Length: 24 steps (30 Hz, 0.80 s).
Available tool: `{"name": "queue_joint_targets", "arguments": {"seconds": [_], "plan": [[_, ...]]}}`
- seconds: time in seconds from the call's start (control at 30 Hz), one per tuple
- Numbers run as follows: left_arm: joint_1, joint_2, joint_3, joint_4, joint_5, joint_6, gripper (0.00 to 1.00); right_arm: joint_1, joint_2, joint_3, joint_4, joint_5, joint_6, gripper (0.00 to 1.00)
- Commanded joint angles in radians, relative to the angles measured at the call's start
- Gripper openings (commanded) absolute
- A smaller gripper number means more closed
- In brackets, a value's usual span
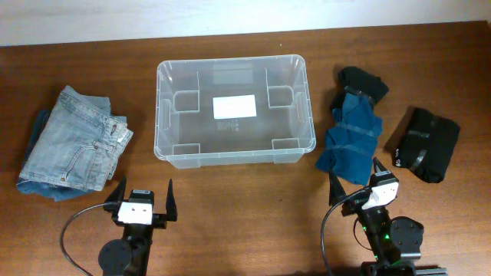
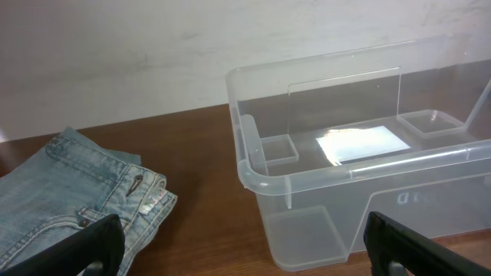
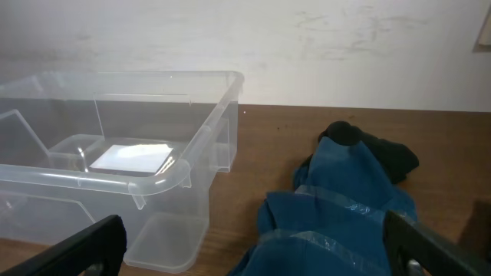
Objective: Pack container
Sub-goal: 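Move the left gripper toward the light-blue jeans on the left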
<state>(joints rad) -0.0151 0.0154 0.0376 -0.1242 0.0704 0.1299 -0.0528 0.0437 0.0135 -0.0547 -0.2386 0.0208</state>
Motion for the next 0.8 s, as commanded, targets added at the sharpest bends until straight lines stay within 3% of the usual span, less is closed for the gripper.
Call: {"name": "queue_joint_targets", "arguments": {"seconds": [0.0,0.43,0.53,0.77], "plan": [[-0.004,-0.009,-0.005,-0.001,-0.008,-0.002,0.99,-0.006,-0.003,-0.008,-0.001,-0.016,-0.006,0.99],[-0.003,-0.009,-0.005,0.002,-0.011,-0.001,0.99,-0.006,-0.003,-0.008,0.000,-0.016,-0.006,0.98],[-0.004,-0.010,-0.005,0.054,-0.086,-0.002,0.99,-0.006,-0.003,-0.008,0.000,-0.016,-0.006,0.98],[-0.004,-0.003,0.031,0.122,0.012,-0.082,0.99,-0.006,-0.003,-0.008,0.000,-0.016,-0.006,0.98]]}}
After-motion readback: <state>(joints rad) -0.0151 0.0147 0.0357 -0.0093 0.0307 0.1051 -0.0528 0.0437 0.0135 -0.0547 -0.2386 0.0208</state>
